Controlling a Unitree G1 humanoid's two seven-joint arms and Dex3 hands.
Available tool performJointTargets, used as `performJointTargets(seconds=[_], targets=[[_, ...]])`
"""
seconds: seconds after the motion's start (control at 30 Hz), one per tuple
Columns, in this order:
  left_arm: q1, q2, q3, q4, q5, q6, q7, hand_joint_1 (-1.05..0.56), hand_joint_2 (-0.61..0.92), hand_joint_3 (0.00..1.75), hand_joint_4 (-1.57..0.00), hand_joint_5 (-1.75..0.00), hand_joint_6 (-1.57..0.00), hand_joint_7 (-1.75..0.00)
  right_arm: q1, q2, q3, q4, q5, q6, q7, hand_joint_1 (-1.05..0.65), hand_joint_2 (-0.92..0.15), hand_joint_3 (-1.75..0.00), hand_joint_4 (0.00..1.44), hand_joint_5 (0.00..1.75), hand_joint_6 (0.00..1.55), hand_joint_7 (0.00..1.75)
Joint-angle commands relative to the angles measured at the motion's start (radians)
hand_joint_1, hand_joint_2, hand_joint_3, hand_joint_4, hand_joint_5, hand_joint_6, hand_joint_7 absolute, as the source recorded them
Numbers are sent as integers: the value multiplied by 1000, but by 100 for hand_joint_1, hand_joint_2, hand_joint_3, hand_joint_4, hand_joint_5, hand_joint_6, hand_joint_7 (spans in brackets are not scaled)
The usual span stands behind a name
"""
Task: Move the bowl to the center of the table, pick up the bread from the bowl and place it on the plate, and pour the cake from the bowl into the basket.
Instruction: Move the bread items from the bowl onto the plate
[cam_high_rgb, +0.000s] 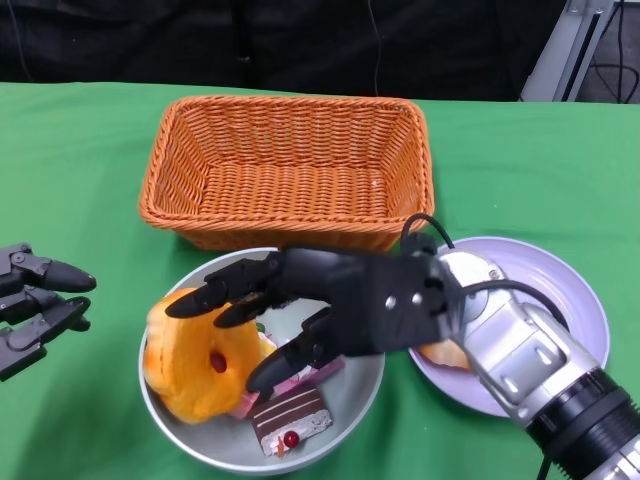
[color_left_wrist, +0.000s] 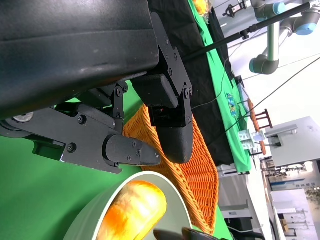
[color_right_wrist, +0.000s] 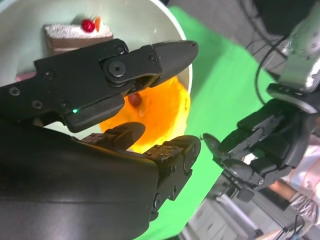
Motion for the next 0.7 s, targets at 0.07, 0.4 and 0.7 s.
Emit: performJointTargets(seconds=[0.07,0.4,0.7], targets=[[0,11,4,-11,-4,9,9,-20,90,8,-66,-139,-95,-74,23,-8,17,-37,-49,-15,-47,-94,-92,-10,39,0,33,0],[0,14,6,-9,4,7,17,-22,92,7,-68,-133,-95,-72,71,-27,40,-141,-175,5,-128,-97,-92,-12,37,0,34,1],[-3,12,4,-4,24,-14,35,-18,92,23,-71,-131,-94,-72,114,-44,49,-248,-221,55,-149,-96,-92,-11,42,2,37,1]])
